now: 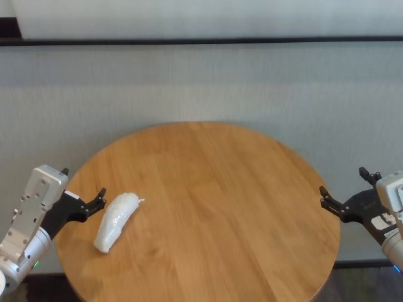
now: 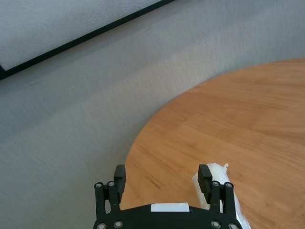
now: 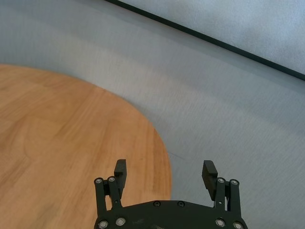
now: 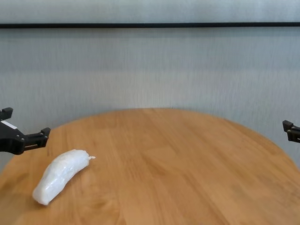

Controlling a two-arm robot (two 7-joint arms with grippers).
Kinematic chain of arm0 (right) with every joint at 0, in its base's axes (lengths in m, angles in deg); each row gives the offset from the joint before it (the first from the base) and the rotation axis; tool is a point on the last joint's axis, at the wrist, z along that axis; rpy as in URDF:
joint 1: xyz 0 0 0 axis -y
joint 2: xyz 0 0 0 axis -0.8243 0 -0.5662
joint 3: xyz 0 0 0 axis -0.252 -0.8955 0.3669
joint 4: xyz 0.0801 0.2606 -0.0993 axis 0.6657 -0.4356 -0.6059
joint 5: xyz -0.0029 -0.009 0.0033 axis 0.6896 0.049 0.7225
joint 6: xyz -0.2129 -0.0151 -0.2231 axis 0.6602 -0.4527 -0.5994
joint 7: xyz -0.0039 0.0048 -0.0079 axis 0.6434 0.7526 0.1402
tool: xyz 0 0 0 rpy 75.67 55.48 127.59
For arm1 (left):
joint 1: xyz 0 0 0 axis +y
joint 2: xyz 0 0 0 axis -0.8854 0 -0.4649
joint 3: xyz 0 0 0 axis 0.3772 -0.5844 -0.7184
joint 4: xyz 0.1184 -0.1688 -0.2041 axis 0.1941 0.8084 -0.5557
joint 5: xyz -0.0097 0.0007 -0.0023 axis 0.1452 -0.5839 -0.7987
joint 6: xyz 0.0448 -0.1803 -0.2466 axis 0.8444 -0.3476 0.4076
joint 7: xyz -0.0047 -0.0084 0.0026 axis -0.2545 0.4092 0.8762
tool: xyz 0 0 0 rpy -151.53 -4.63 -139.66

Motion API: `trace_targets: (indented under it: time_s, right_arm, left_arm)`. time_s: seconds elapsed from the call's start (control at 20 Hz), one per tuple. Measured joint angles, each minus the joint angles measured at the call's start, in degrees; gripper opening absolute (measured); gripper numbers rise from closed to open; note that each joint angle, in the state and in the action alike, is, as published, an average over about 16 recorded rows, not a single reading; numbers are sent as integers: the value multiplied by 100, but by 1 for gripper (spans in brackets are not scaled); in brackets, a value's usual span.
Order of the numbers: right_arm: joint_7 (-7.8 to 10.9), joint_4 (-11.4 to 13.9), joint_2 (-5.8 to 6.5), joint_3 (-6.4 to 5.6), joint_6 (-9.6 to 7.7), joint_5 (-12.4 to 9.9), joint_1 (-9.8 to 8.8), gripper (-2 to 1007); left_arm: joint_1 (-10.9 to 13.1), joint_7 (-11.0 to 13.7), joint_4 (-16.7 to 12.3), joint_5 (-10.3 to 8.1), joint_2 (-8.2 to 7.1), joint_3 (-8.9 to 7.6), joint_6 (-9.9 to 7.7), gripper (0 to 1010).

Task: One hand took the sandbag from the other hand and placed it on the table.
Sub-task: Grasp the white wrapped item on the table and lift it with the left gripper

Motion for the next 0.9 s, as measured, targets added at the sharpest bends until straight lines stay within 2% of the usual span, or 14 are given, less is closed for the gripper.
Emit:
trace_targets:
  time_s: [0.3, 0.65, 0.9]
  right_arm:
    - [0, 0, 0, 0, 0, 0, 0, 1001]
    - [0, 0, 0, 0, 0, 0, 0, 1001]
    - [0, 0, 0, 0, 0, 0, 0, 1001]
  left_arm:
    - [-169, 239, 68, -148, 69, -37, -383, 1000]
    - [-275, 502, -18, -414, 146, -162, -1132, 1000]
    - [-101, 564, -341, -605, 138, -314, -1631, 1000]
